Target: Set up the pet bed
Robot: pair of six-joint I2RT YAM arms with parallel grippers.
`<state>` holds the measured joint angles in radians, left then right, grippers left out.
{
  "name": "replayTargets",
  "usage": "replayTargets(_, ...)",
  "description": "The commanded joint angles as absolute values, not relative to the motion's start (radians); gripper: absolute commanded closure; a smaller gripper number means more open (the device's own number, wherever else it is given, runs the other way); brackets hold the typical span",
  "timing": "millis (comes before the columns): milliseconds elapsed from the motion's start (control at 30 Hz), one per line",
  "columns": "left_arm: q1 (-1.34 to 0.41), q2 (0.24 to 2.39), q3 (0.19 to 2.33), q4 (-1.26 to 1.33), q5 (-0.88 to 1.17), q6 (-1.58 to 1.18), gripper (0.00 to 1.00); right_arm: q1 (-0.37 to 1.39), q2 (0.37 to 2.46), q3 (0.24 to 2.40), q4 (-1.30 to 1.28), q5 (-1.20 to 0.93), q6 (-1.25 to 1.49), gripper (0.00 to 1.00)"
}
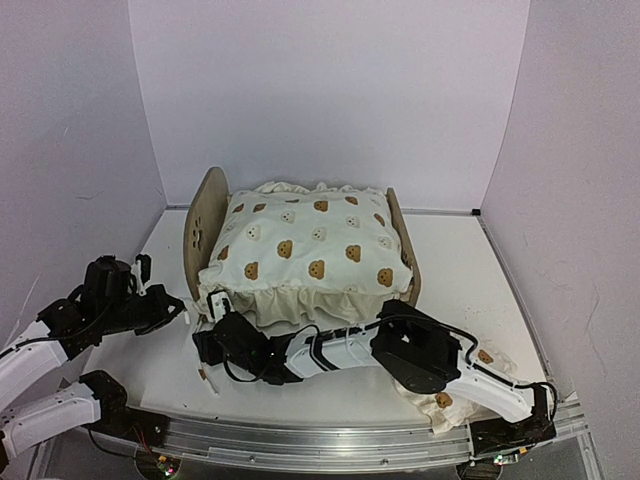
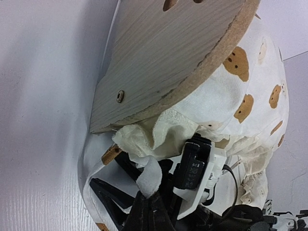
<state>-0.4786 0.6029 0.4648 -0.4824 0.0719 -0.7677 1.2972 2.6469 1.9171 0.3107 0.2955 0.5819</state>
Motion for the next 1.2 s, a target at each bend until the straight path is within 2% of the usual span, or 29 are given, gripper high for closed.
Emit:
replayTargets(0,-0.476,0.585,0.517,-0.474,0.067,-0.779,1.00,1.307,2.737,2.043,0.326,0.263,0.634,0.37)
replayTargets(133,-0.476,0.577,0.514,-0.474,0.070,-0.787,1.00,1.307,2.816,2.136,0.297,0.296,0.631,0.41)
replayTargets(233,-0.476,0.577,0.516,-0.474,0.071,-0.789,1.00,1.307,2.817,2.147,0.286,0.295,0.634,0.51)
replayTargets(300,-0.476,0.579,0.511,-0.474,0.074,-0.793,1.00,1.307,2.764,2.077,0.285,0.297,0.647,0.63)
replayTargets(367,-0.476,0.584,0.496,-0.474,0.077,-0.804,1.00,1.303,2.682,1.981,0.285,0.297,0.661,0.84)
replayTargets(433,-0.476,0.591,0.476,-0.473,0.080,-0.823,1.00,1.299,2.588,1.884,0.288,0.284,0.655,0.99)
replayTargets(700,-0.477,0.630,0.387,-0.416,0.113,-0.871,1.00,1.240,2.357,1.655,0.287,0.017,0.642,1.00)
replayTargets(867,-0.477,0.694,0.307,-0.238,0.323,-0.876,1.00,1.192,2.403,1.718,0.264,-0.154,0.651,1.00)
replayTargets(1033,-0.479,0.611,0.250,-0.235,0.350,-0.904,1.00,1.180,2.400,1.740,0.227,-0.159,0.623,1.00)
replayTargets(1167,-0.488,0.630,0.208,-0.220,0.372,-0.940,1.00,1.180,2.402,1.789,0.157,-0.182,0.571,1.00)
